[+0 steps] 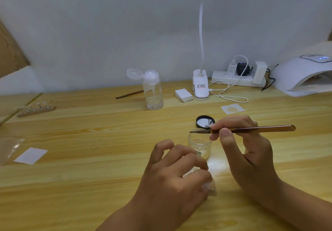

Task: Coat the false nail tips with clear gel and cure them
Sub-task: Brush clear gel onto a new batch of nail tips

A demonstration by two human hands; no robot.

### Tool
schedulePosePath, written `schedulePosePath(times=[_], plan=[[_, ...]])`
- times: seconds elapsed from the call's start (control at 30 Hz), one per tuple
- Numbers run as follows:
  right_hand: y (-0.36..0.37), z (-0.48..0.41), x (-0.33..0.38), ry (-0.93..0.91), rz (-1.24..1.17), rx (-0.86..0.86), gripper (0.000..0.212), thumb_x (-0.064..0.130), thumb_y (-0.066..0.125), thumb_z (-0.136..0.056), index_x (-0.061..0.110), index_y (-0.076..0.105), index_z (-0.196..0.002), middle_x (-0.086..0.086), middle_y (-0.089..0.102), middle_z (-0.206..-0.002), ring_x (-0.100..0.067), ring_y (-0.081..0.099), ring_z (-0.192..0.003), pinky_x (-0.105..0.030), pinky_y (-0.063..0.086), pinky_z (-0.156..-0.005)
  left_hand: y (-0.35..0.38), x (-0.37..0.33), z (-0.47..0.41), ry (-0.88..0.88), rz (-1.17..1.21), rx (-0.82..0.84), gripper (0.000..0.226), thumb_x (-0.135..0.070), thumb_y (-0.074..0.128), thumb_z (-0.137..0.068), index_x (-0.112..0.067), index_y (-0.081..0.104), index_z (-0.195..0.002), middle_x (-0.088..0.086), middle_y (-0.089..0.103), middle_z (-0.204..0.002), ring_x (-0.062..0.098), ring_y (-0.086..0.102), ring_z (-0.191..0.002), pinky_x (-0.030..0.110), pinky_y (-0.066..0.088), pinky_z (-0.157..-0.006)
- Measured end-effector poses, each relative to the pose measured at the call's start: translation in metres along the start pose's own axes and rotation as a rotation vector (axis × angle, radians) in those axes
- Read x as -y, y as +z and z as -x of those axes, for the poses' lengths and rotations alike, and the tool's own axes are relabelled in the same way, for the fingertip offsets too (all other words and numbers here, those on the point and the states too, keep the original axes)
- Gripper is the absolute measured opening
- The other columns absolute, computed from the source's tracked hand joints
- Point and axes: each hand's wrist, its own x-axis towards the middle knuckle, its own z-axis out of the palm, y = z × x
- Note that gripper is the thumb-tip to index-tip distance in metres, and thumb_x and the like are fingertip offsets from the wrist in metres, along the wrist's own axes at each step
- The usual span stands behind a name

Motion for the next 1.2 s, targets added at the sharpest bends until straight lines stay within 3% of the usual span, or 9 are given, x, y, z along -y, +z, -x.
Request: schedulePosePath(times=[0.17, 0.23, 0.33, 0.5, 0.67, 0.73, 0.9, 1.0, 1.2], plan=[[0.000, 0.000, 0.000, 0.018, -0.016, -0.011, 0.017, 0.024, 0.048, -0.095, 0.024, 0.064, -0.089, 0.004, 0.065, -0.088, -0.022, 0.063, -0.095, -0.032, 0.047, -0.084, -0.005, 0.004, 0.000, -0.080, 0.065, -0.111, 0.009, -0.015, 0.075, -0.080, -0.019, 0.072, -0.072, -0.015, 0.073, -0.081, 0.004, 0.067, -0.076, 0.036, 0.043, -0.088], [0.000, 0.000, 0.001, 0.023, -0.016, -0.012, 0.018, 0.025, 0.048, -0.095, 0.024, 0.064, -0.089, 0.004, 0.065, -0.089, -0.023, 0.063, -0.095, -0.034, 0.047, -0.084, -0.008, 0.008, 0.000, -0.184, 0.109, -0.123, 0.006, -0.017, 0.075, -0.080, -0.018, 0.073, -0.075, -0.016, 0.072, -0.079, -0.002, 0.065, -0.073, 0.035, 0.043, -0.088], [0.000, -0.002, 0.002, 0.035, -0.023, -0.017, 0.017, 0.026, 0.048, -0.095, 0.028, 0.064, -0.089, 0.005, 0.065, -0.090, -0.021, 0.064, -0.093, -0.030, 0.047, -0.083, -0.015, 0.015, -0.001, -0.402, 0.175, -0.106, 0.008, -0.031, 0.070, -0.080, -0.023, 0.073, -0.082, -0.021, 0.069, -0.079, -0.011, 0.057, -0.083, 0.027, 0.040, -0.085], [0.000, -0.002, 0.002, 0.060, -0.022, -0.031, 0.016, 0.028, 0.049, -0.094, 0.033, 0.063, -0.089, 0.009, 0.065, -0.090, -0.023, 0.064, -0.093, -0.038, 0.048, -0.083, -0.020, 0.029, 0.000, -0.681, 0.430, -0.108, 0.006, -0.032, 0.081, -0.078, -0.028, 0.077, -0.081, -0.016, 0.071, -0.077, 0.011, 0.065, -0.077, 0.018, 0.043, -0.070], [0.000, -0.002, -0.001, 0.071, -0.010, -0.028, 0.015, 0.029, 0.048, -0.092, 0.035, 0.061, -0.088, 0.019, 0.060, -0.088, -0.023, 0.062, -0.088, -0.047, 0.048, -0.079, -0.014, 0.041, 0.002, -0.819, 0.615, -0.138, 0.003, -0.033, 0.078, -0.073, -0.031, 0.079, -0.074, -0.006, 0.070, -0.070, 0.004, 0.055, -0.061, 0.018, 0.042, -0.058], [0.000, -0.002, -0.003, 0.081, -0.010, -0.028, 0.014, 0.029, 0.048, -0.091, 0.035, 0.060, -0.087, 0.019, 0.059, -0.088, -0.022, 0.062, -0.086, -0.046, 0.048, -0.078, -0.012, 0.044, 0.005, -0.833, 0.633, -0.129, 0.004, -0.036, 0.078, -0.073, -0.032, 0.079, -0.074, 0.000, 0.068, -0.069, 0.006, 0.052, -0.060, 0.022, 0.042, -0.057], [0.000, -0.003, -0.003, 0.113, 0.013, -0.016, 0.015, 0.030, 0.047, -0.090, 0.035, 0.059, -0.084, 0.020, 0.059, -0.088, -0.021, 0.058, -0.091, -0.037, 0.045, -0.080, -0.008, 0.044, 0.008, -0.908, 0.690, -0.145, 0.013, -0.046, 0.076, -0.071, -0.034, 0.079, -0.074, 0.009, 0.074, -0.079, 0.036, 0.067, -0.074, 0.049, 0.054, -0.074], [0.001, -0.003, -0.004, 0.124, 0.036, 0.007, 0.015, 0.031, 0.045, -0.090, 0.035, 0.059, -0.083, 0.025, 0.059, -0.088, -0.015, 0.055, -0.091, -0.041, 0.043, -0.080, -0.007, 0.046, 0.009, -0.936, 0.693, -0.124, 0.012, -0.047, 0.076, -0.072, -0.036, 0.079, -0.076, 0.015, 0.073, -0.083, 0.027, 0.069, -0.074, 0.055, 0.053, -0.081], [0.003, -0.002, -0.007, 0.115, 0.088, 0.080, 0.018, 0.033, 0.044, -0.091, 0.027, 0.060, -0.085, 0.020, 0.059, -0.095, -0.002, 0.053, -0.094, -0.031, 0.038, -0.086, -0.005, 0.046, 0.008, -0.979, 0.707, -0.102, 0.009, -0.047, 0.075, -0.072, -0.040, 0.078, -0.077, -0.004, 0.077, -0.083, 0.031, 0.070, -0.084, 0.051, 0.055, -0.080]])
